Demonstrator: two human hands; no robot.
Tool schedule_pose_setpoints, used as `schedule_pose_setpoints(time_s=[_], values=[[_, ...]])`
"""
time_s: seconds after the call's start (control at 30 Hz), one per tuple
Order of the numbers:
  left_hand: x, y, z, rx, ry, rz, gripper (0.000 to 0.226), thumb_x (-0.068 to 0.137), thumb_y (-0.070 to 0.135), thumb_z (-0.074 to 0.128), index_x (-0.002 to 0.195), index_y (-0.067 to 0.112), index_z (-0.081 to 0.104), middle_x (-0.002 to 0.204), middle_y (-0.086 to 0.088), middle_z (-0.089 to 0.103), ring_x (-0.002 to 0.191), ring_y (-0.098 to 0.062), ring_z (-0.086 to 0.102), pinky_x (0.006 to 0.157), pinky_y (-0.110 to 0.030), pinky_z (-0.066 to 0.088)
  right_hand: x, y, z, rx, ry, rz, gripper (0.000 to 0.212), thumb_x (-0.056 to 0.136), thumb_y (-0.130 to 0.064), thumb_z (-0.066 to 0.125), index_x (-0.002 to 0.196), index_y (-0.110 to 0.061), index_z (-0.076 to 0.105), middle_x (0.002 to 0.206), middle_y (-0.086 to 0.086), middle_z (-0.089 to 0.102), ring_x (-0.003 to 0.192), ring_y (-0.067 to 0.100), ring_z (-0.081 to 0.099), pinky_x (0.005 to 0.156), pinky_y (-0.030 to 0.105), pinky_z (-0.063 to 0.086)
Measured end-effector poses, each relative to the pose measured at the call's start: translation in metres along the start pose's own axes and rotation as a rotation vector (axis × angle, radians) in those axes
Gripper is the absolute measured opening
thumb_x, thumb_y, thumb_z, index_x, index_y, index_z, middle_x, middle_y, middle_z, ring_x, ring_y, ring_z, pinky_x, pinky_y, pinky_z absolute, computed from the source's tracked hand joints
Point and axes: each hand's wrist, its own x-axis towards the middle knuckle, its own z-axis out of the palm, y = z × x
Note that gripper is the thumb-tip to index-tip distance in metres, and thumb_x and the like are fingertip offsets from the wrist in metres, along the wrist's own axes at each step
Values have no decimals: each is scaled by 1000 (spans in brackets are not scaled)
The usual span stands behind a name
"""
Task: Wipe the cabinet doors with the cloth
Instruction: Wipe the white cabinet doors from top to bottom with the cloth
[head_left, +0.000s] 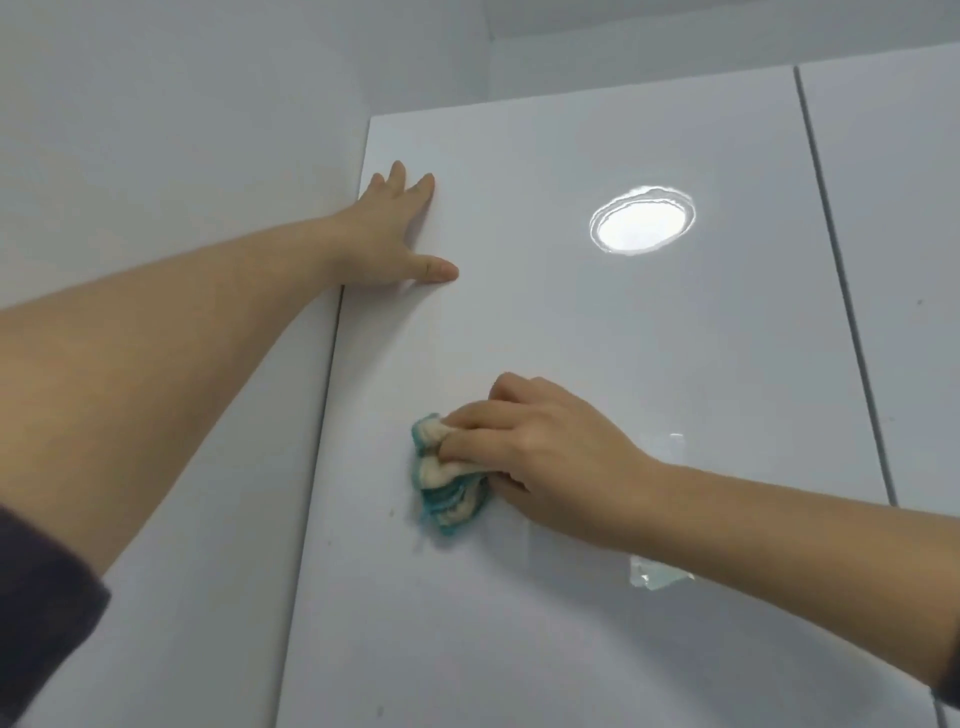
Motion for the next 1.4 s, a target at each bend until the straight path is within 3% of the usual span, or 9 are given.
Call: schedule_pose_setpoints(time_s=[0.13, 0.27, 0.43, 0.57, 0.73, 0.93, 1.1, 1.3, 1.4], values=[[-1, 2, -1, 3, 2, 3, 107, 84, 55, 64, 156, 21, -8, 162, -5, -19, 149, -23, -15, 120, -40, 0, 35, 28, -5, 9, 233, 260, 43, 71, -3, 45, 101, -17, 72, 97, -2, 72, 70, 30, 49, 61, 40, 51], [-5, 3, -3, -5, -1, -2, 107, 84, 54, 66, 156, 23, -7, 162, -3, -18, 150, -21, -14, 121, -40, 0, 20, -10, 23, -10, 65, 7, 33, 72, -3, 62, 99, -20, 72, 98, -7, 71, 71, 26, 51, 58, 35, 47], [-6, 2, -6, 2, 2, 13, 106, 84, 52, 67, 156, 23, -4, 163, -4, -15, 150, -20, -11, 120, -38, 3, 60, 16, 17, -27, 200, 195, 39, 67, 0, 61, 99, -18, 73, 94, -4, 72, 70, 28, 50, 58, 35, 48], [-9, 3, -10, -8, 4, 17, 102, 86, 47, 68, 157, 23, -1, 164, -2, -12, 151, -18, -7, 120, -34, 3, 49, -8, 37, -14, 85, -13, 35, 68, -3, 66, 98, -21, 72, 95, -6, 71, 71, 25, 48, 57, 34, 46], [-8, 1, -11, -33, 8, 25, 100, 86, 43, 69, 157, 23, 2, 164, -3, -9, 151, -17, -3, 120, -32, 6, 94, 16, 32, -64, 287, 224, 45, 57, 7, 72, 97, -14, 72, 84, 1, 71, 66, 29, 51, 53, 36, 49], [-9, 0, -11, -63, 9, 13, 99, 86, 42, 70, 157, 26, 3, 164, -1, -9, 151, -17, 0, 121, -34, 8, 112, 9, 50, -46, 351, 270, 44, 56, 9, 72, 94, -14, 72, 76, 0, 69, 65, 26, 47, 54, 37, 48], [-13, 1, -14, -45, 0, 1, 98, 87, 44, 68, 157, 26, 3, 164, 0, -9, 151, -16, -1, 120, -32, 7, 106, -7, 58, -19, 232, 151, 37, 59, 8, 71, 87, -15, 71, 76, -3, 67, 64, 18, 31, 52, 36, 45], [-20, 6, -11, -36, -8, -12, 96, 90, 45, 64, 157, 23, -1, 164, -2, -12, 151, -18, -9, 120, -36, 2, 47, -50, 58, 53, -67, -149, 27, 65, -7, 68, 85, -25, 66, 90, -11, 68, 70, 19, 47, 54, 29, 38], [-20, 7, -10, -38, -19, -20, 96, 90, 46, 64, 157, 23, -2, 163, -2, -14, 150, -19, -11, 121, -37, 2, 49, -15, 37, 18, -9, -34, 34, 66, -5, 65, 93, -25, 70, 93, -10, 70, 70, 23, 51, 54, 30, 42]])
